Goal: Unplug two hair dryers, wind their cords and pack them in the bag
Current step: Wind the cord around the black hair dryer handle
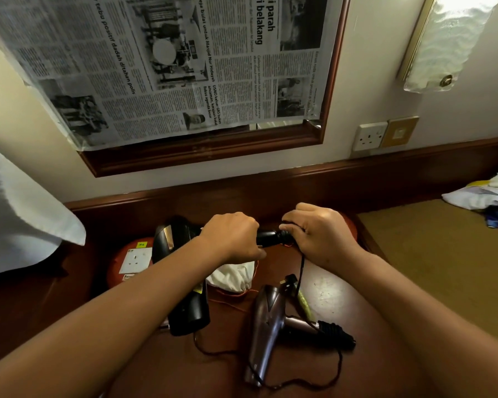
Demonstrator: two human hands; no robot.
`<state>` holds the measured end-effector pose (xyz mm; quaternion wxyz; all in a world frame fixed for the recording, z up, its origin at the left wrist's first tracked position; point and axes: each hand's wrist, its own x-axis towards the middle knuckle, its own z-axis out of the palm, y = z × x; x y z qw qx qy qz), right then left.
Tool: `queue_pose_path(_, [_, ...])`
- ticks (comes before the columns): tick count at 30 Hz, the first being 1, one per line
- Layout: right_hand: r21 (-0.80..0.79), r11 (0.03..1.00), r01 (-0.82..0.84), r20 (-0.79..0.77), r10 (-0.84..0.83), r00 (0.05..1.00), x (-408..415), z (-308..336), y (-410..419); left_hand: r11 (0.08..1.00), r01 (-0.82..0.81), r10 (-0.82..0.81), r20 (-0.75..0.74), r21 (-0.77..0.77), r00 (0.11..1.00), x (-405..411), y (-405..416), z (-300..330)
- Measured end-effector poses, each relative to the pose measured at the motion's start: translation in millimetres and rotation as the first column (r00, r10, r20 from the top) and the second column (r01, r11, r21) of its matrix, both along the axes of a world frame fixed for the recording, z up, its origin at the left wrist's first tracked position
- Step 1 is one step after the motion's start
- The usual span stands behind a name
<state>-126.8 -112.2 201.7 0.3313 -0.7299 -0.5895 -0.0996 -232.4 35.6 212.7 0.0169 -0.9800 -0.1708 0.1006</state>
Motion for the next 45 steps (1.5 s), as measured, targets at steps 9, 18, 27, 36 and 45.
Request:
queue_pose_path(9, [-0.001, 0.998, 0.064, -0.203, -0.063, 0.977, 10, -14, 2, 0.994, 0.104, -0.104, 0.0, -0.039, 0.995, -1, -7, -25])
queue_pose_path(18, [-0.029, 0.999, 0.029, -0.085, -0.031, 0.996, -14, -40, -6, 0.998, 0.068, -0.068, -0.036, -0.004, 0.997, 0, -4, -42])
queue_pose_path(27, [-0.06, 0.985, 0.162, -0.27, -0.172, 0.947, 13, -12, 2, 0.992, 0.102, -0.098, 0.057, -0.073, 0.994, 5, -11, -40])
queue_pose_path(36, [-0.096, 0.988, 0.122, -0.351, -0.148, 0.925, -27, -52, -17, 0.996, -0.09, 0.091, 0.053, -0.023, 0.994, 14, 7, -33])
queue_pose_path(45, [-0.121, 0.992, -0.045, -0.978, -0.112, 0.176, -33, -58, -21, 0.987, -0.051, 0.077, 0.166, -0.153, 0.983, 7, 4, -11])
